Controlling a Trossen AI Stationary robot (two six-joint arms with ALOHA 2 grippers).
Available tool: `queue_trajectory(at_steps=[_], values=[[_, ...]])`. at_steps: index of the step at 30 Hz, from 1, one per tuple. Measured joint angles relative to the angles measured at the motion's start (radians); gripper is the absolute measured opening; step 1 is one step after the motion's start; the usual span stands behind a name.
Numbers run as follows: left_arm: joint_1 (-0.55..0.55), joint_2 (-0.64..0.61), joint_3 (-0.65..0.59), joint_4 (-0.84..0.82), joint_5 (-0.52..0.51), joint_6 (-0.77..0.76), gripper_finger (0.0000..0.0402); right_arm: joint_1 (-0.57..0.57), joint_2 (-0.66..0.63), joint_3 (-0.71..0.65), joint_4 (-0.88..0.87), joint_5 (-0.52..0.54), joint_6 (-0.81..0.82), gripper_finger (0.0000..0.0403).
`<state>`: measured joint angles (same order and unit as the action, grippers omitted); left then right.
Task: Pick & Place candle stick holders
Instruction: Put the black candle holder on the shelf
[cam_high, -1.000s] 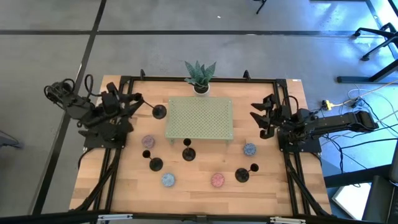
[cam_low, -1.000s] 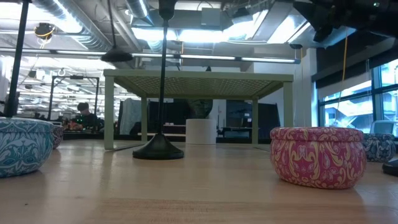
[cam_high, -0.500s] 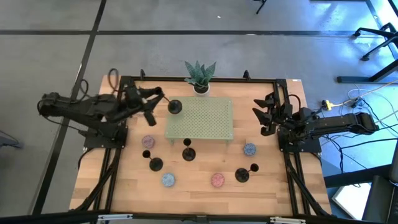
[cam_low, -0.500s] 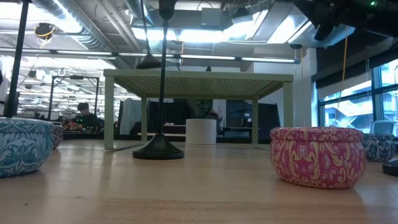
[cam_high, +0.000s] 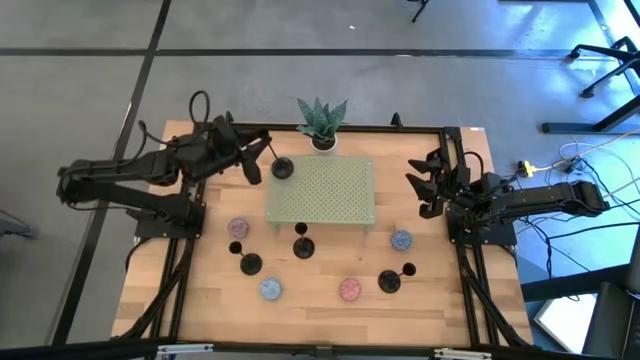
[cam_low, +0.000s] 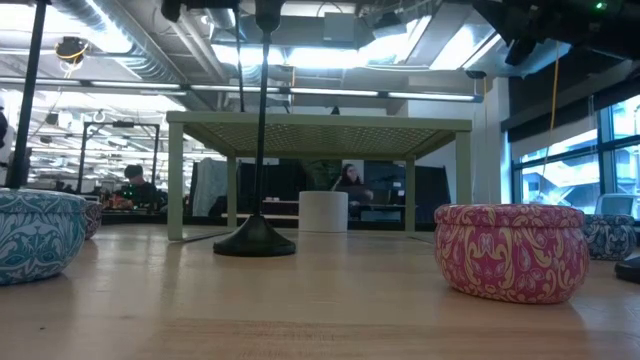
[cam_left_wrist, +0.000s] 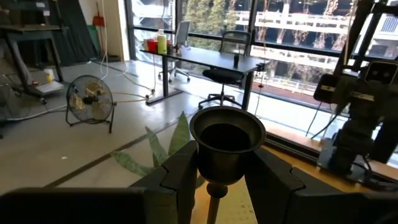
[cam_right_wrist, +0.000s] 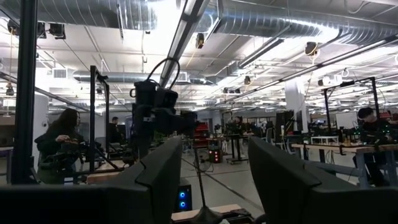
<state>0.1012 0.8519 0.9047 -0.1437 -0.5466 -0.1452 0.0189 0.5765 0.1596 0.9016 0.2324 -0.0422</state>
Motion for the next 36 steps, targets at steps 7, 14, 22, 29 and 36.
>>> queue_trajectory(at_steps=[7, 14, 22, 29, 36], values=[[0.066, 0.035, 0.0, -0.023, 0.07, -0.001, 0.0118, 0.0, 0.0, 0.0, -0.004, 0.0, 0.04, 0.019], [0.096, 0.044, 0.001, -0.018, 0.095, -0.001, 0.0118, 0.0, 0.0, 0.0, -0.008, -0.011, 0.079, 0.019], [0.129, 0.057, 0.002, -0.012, 0.153, 0.043, 0.0126, 0.0, 0.0, 0.0, -0.008, -0.011, 0.079, 0.019], [0.133, 0.079, 0.0, -0.015, 0.151, 0.064, 0.0157, 0.0, 0.0, 0.0, -0.008, -0.011, 0.079, 0.019], [0.13, 0.066, 0.0, -0.006, 0.149, 0.107, 0.0188, 0.0, 0.0, 0.0, -0.011, -0.011, 0.079, 0.019]])
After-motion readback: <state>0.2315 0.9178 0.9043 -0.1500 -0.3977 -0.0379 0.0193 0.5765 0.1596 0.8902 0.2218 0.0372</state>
